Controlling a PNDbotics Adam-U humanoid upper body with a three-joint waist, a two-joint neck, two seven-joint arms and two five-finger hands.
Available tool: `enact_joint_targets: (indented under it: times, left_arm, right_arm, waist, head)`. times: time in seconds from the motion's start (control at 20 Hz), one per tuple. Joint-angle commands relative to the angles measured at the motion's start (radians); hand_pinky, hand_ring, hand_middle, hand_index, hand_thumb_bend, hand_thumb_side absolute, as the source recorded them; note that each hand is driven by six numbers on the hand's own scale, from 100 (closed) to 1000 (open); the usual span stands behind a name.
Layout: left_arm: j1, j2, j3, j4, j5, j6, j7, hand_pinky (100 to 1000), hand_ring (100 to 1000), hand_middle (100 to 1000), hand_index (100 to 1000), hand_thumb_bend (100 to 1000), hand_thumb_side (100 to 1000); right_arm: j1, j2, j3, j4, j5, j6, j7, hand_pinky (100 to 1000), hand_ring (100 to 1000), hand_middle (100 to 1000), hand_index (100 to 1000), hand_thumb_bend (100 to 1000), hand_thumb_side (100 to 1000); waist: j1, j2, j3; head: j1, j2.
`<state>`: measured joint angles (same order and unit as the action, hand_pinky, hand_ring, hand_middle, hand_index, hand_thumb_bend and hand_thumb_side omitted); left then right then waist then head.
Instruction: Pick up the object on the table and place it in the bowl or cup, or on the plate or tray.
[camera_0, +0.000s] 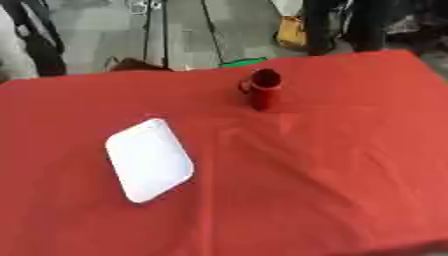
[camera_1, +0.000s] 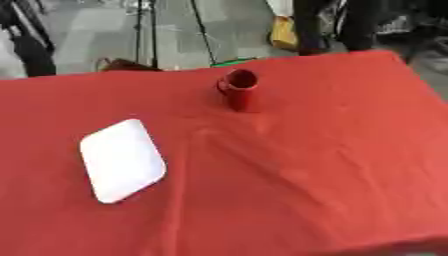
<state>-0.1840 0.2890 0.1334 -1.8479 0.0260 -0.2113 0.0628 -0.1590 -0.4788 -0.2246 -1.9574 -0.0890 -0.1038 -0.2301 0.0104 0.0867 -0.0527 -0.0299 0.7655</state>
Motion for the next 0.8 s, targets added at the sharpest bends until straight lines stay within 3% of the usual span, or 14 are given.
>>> enact_joint_targets:
  times: [0.05, 0.6, 0.8]
  left_arm:
    - [-0.007, 0.011, 0.007, -0.015, 0.002, -0.002, 0.000, 708, 738, 778, 863, 767, 672]
    - [-0.007, 0.010, 0.006, -0.017, 0.004, -0.003, -0.006, 711, 740, 780, 865, 751, 676]
    - [-0.008, 0.013, 0.006, -0.017, 0.003, -0.002, -0.009, 713, 742, 782, 867, 752, 677]
  right_arm:
    - [-0.013, -0.017, -0.008, -0.015, -0.004, 0.002, 0.001, 652, 728, 802, 895, 611, 724]
    - [-0.014, -0.019, -0.006, -0.015, -0.004, 0.006, 0.003, 652, 727, 798, 895, 611, 718]
    - [-0.026, -0.049, 0.001, -0.003, 0.002, 0.013, 0.011, 653, 731, 800, 897, 617, 720]
  waist:
    - [-0.002, -0.008, 0.001]
    - [-0.002, -0.008, 0.002]
    - [-0.002, -0.009, 0.004]
  head:
    - [0.013, 0.005]
    - [0.022, 0.005]
    - [0.022, 0.005]
